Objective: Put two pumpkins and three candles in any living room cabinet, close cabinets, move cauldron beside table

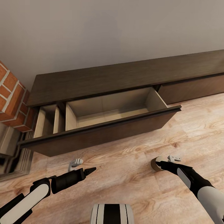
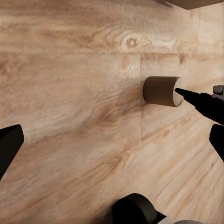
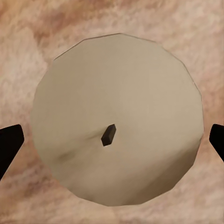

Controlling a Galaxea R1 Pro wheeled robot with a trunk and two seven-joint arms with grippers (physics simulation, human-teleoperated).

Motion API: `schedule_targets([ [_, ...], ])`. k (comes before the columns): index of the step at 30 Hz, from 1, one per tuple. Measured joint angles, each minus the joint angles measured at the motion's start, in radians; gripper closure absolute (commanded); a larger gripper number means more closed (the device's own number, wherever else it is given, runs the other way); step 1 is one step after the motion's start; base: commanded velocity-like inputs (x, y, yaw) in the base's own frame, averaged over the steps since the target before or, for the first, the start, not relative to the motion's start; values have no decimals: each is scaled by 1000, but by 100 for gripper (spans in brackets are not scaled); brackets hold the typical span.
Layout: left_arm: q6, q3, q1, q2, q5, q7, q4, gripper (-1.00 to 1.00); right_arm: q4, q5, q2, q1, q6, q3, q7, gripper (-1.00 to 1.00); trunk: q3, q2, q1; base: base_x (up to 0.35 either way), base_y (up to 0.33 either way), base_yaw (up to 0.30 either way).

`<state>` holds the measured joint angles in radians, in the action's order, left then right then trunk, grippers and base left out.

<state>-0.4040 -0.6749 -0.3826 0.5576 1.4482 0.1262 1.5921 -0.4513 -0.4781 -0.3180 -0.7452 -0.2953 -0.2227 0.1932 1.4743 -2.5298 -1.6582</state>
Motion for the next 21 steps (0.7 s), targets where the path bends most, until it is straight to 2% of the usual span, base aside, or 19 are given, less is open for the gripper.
schedule_targets([
  [21,1,0,0,0,0,-1,0,-100,0,0,0,0,0,0,0,-100,8,0,-1,0,0,0],
])
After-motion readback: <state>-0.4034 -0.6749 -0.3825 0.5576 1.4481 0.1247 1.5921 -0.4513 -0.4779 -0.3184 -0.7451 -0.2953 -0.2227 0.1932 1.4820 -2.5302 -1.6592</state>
